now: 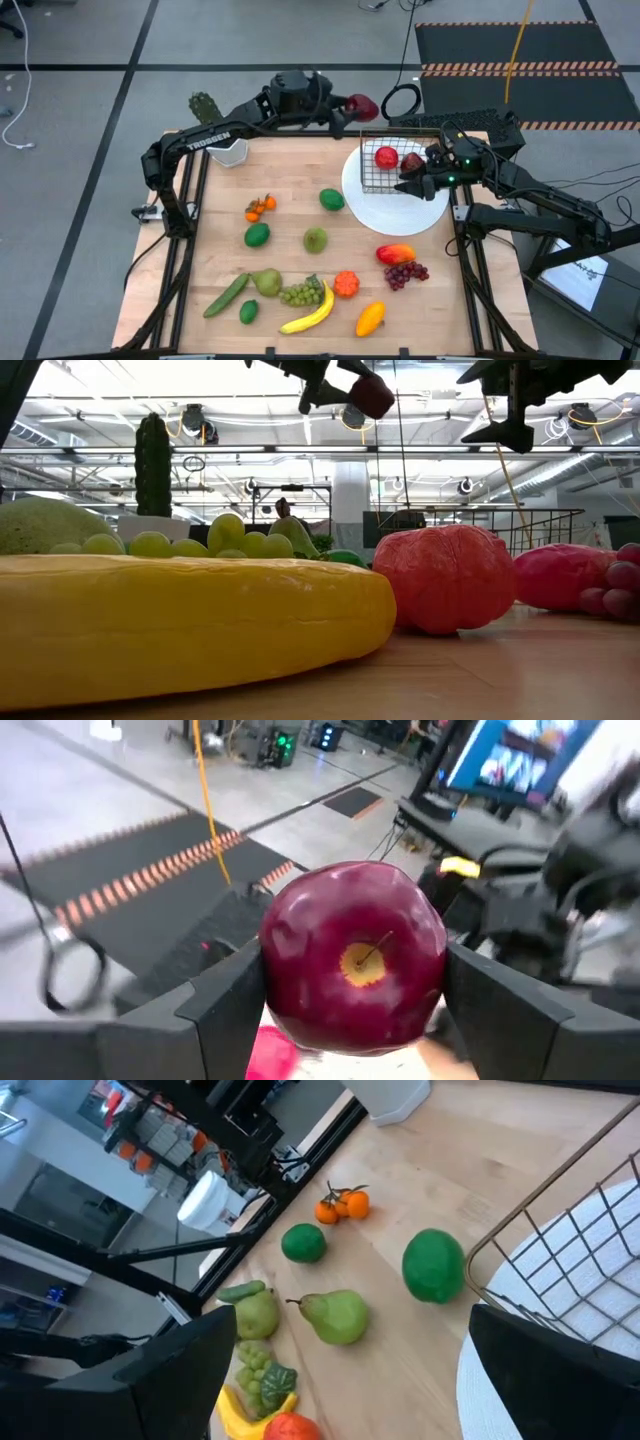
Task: Build produce basket
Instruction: Put the dark red apple into the gold wire basket
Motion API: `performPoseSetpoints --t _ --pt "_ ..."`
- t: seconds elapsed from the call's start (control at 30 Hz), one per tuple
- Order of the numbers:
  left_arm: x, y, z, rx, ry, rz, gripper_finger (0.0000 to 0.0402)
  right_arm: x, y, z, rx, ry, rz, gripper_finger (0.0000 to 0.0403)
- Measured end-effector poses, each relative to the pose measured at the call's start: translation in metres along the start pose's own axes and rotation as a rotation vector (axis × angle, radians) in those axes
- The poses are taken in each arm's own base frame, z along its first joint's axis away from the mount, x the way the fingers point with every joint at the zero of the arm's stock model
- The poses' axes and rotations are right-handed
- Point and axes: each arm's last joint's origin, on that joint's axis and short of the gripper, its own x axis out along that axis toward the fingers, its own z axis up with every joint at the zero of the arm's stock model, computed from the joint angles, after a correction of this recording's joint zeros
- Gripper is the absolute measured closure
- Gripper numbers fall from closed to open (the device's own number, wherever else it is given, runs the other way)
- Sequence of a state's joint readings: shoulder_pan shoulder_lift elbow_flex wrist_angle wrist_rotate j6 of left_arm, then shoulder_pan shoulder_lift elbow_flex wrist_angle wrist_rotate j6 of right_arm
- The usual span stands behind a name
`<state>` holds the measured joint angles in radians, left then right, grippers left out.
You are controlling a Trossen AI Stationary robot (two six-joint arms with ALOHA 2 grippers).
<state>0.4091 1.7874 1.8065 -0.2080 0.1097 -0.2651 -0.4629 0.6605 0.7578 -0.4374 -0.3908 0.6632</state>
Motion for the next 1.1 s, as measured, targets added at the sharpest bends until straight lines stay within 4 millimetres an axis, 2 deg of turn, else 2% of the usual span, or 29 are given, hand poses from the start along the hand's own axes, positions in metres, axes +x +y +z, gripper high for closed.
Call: performPoseSetpoints --t 0.27,0.37,0.53,0.77,1.1 --pt "0.000 -0.003 -0.001 0.285 0.001 -0.009 0.0124 0.000 0.001 0.001 0.060 -0.011 0.007 0.0015" --pt "0.001 -0.005 -0.002 0.250 0.005 -0.014 0.0124 0.000 0.004 0.005 0.060 -0.046 0.037 0.0026" --pt "0.001 -0.006 -0.002 0.068 0.008 -0.012 0.0124 -0.001 0.009 0.011 0.003 -0.110 0.086 0.0051" --pt "0.013 -0.008 -0.014 0.009 0.039 -0.011 0.0124 -0.002 0.012 0.015 -0.049 -0.153 0.115 0.0131" --pt "0.038 -0.019 -0.042 -0.052 0.099 0.021 0.0124 -0.010 0.019 0.016 -0.275 -0.191 0.186 0.0259"
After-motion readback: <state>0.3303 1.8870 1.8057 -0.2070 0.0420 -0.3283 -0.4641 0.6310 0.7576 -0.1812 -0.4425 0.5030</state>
